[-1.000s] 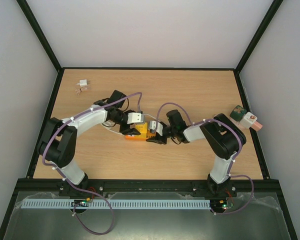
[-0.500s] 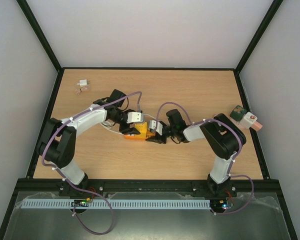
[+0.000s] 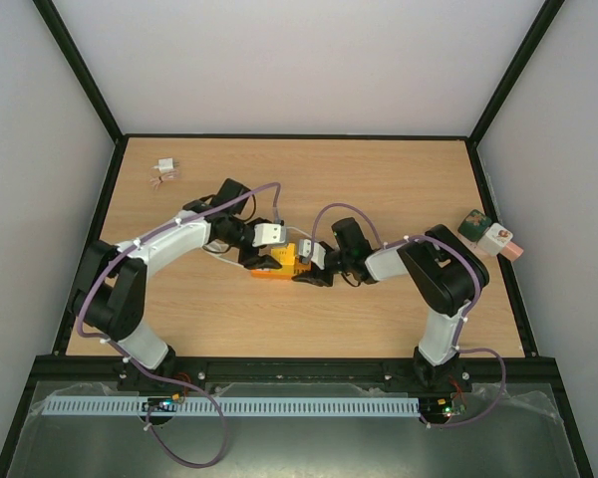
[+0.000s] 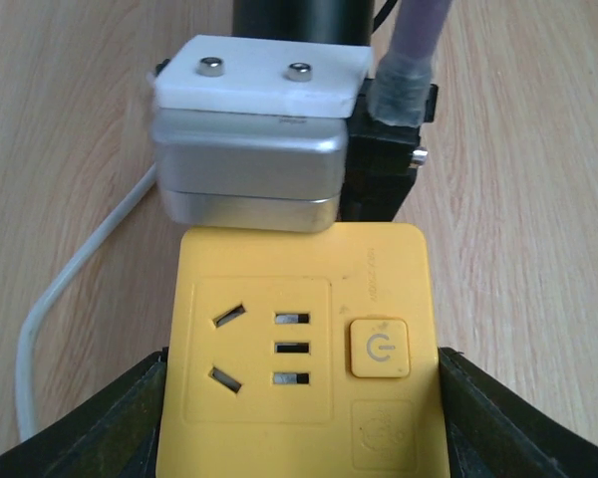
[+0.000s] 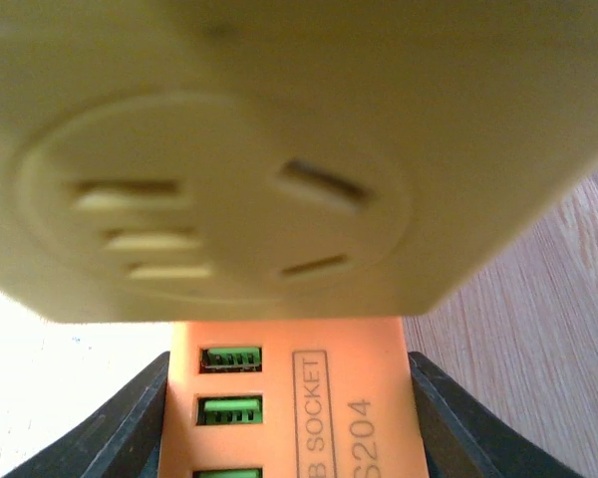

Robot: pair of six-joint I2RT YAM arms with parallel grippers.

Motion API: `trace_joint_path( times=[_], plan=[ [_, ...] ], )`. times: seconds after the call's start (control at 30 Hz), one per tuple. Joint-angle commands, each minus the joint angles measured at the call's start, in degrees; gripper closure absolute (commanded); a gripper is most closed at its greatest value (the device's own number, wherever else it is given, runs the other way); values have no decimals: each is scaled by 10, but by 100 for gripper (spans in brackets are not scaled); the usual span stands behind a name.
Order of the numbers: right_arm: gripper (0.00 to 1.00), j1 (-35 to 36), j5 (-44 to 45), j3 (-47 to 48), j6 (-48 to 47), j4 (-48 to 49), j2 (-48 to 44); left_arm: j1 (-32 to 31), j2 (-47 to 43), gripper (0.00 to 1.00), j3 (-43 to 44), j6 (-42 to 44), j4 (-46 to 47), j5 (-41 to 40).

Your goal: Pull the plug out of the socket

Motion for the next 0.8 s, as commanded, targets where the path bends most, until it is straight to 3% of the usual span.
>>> trace_joint_path(
  times=[0.0,0.17,0.4,0.57,0.77],
  plan=[
    [93,-3,42,1,-5,-29,18,-11,-5,65,-4,10,2,56],
    [93,-3,42,2,-5,-30,19,2,-14,65,12,26,-13,38],
    [92,-3,42,2,-5,-30,19,86,-5,64,85,36,-74,80],
    [92,-3,42,2,-5,-29,19,150,33,63,155,-42,-63,109],
    [92,-3,42,3,-5,-29,19,207,95,62,228,-226,28,130]
  ],
)
